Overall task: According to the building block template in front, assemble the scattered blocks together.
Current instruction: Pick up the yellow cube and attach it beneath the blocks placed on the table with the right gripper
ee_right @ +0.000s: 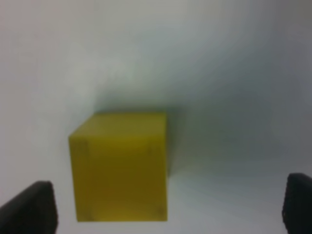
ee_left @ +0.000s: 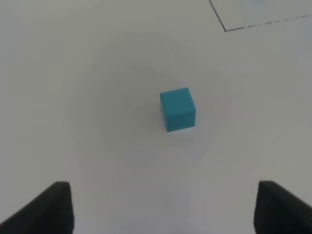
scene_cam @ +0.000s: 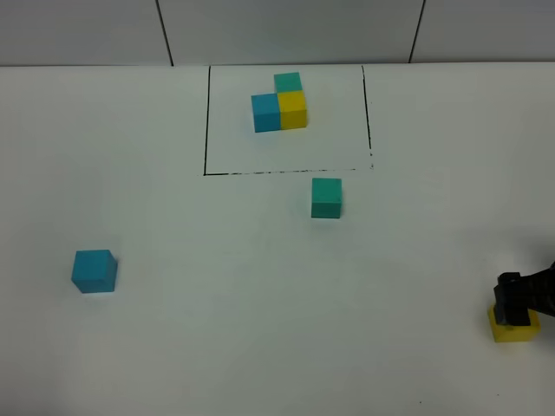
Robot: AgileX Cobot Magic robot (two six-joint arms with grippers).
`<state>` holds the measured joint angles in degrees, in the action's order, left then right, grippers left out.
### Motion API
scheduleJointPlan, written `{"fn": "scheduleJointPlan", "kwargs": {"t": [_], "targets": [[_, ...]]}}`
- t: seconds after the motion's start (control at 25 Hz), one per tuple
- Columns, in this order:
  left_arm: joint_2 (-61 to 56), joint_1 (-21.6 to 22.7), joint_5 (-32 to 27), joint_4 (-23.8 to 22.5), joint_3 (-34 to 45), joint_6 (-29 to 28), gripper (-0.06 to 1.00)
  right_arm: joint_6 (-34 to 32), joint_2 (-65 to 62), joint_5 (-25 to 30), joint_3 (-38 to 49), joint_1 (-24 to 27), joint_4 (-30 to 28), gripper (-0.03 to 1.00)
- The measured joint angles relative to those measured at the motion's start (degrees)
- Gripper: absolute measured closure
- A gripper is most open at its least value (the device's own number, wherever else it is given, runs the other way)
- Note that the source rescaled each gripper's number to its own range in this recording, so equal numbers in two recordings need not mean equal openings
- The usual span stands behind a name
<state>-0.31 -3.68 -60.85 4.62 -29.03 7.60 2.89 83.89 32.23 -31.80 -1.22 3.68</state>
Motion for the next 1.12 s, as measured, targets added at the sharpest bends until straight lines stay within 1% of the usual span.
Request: {"fn": "scheduleJointPlan", "kwargs": {"t": [0.32,0.44,0.56,0.6,0.68,0.72,0.76,0.8,0.84,0.92,1.0,1.08,1.12], "targets": [[0.0,0.0,0.0,0.0,0.0,0.0,0.09,0.43,2.58,-2.72,0.0,-2.56,0.8,0.15],[0.0,0.0,0.0,0.0,0.0,0.0,0.09,0.43,4.28,-3.06,0.0,-2.56,1.5,0.18],[0.0,0.0,0.0,0.0,0.0,0.0,0.09,0.48,6.66,-3.8,-0.05,-2.75,2.55,0.25],[0.0,0.0,0.0,0.0,0.0,0.0,0.09,0.48,7.42,-4.08,-0.05,-2.89,2.69,0.29],[0.0,0.0,0.0,0.0,0.0,0.0,0.09,0.48,8.39,-4.58,-0.05,-2.95,3.31,0.42],[0.0,0.0,0.0,0.0,0.0,0.0,0.09,0.6,8.73,-4.64,-0.05,-2.95,3.73,0.54],[0.0,0.0,0.0,0.0,0.0,0.0,0.09,0.62,8.87,-4.77,-0.05,-2.95,4.13,0.7],[0.0,0.0,0.0,0.0,0.0,0.0,0.09,0.62,8.88,-4.82,-0.05,-2.95,4.5,0.91],[0.0,0.0,0.0,0.0,0.0,0.0,0.09,0.62,8.88,-4.93,-0.05,-2.95,4.87,0.96],[0.0,0.0,0.0,0.0,0.0,0.0,0.09,0.57,8.59,-4.79,-0.05,-3.59,5.22,0.95],[0.0,0.0,0.0,0.0,0.0,0.0,0.09,0.45,7.9,-3.72,-0.12,-5.46,5.43,0.95],[0.0,0.0,0.0,0.0,0.0,0.0,0.09,-1.72,7.27,-1.34,-1.25,-7.91,5.6,0.95],[0.0,0.0,0.0,0.0,0.0,0.0,0.09,-4.18,7.21,-0.49,-2.2,-9.66,5.85,0.95]]}}
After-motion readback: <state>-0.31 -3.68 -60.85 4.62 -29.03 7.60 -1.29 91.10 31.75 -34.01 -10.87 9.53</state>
